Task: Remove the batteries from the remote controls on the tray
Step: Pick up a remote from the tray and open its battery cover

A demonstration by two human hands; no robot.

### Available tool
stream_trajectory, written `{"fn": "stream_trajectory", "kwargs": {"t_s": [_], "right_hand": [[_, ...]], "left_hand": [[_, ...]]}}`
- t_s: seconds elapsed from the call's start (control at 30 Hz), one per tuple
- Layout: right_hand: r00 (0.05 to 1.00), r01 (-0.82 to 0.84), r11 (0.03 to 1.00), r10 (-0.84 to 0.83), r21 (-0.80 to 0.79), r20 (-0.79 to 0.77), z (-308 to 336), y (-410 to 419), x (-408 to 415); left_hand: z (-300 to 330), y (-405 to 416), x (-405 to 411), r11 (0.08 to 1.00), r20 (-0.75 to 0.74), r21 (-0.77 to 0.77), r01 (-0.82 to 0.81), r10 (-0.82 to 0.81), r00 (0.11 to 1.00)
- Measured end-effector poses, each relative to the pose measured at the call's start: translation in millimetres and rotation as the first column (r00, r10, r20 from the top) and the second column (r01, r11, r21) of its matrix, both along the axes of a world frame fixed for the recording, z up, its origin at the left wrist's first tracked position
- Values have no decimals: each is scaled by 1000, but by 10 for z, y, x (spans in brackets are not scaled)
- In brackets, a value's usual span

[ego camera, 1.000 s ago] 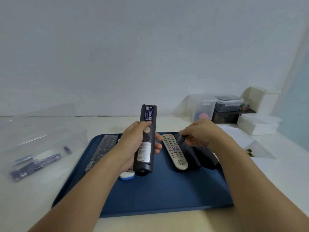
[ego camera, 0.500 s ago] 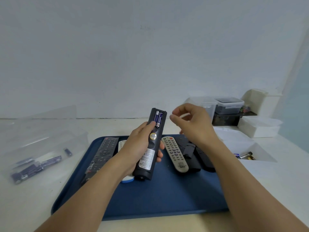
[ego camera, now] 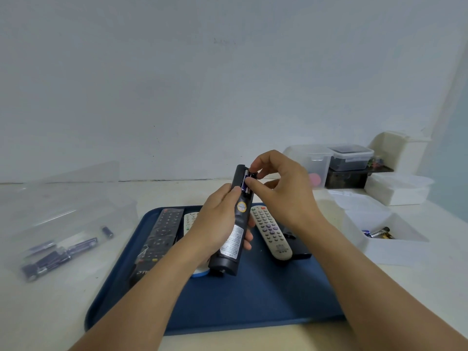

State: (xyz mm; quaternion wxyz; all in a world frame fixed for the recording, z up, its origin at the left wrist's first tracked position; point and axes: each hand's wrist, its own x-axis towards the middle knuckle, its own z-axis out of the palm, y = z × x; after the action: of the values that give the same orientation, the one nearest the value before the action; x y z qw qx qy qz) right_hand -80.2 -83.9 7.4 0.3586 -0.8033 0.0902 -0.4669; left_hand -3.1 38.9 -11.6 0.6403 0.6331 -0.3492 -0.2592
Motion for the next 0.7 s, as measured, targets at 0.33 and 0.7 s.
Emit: {"fn": "stream_trajectory", "kwargs": {"t_s": [0.33,0.7], "right_hand": [[1000,0,996,1,84,-16,-36,38,70],[999,-5,990,11,141,-42,-150,98,176]], "left_hand": [[-57,-8,0,994,230,89,-57,35,973],[-52,-5,53,991,211,98,-88,66,975]]}}
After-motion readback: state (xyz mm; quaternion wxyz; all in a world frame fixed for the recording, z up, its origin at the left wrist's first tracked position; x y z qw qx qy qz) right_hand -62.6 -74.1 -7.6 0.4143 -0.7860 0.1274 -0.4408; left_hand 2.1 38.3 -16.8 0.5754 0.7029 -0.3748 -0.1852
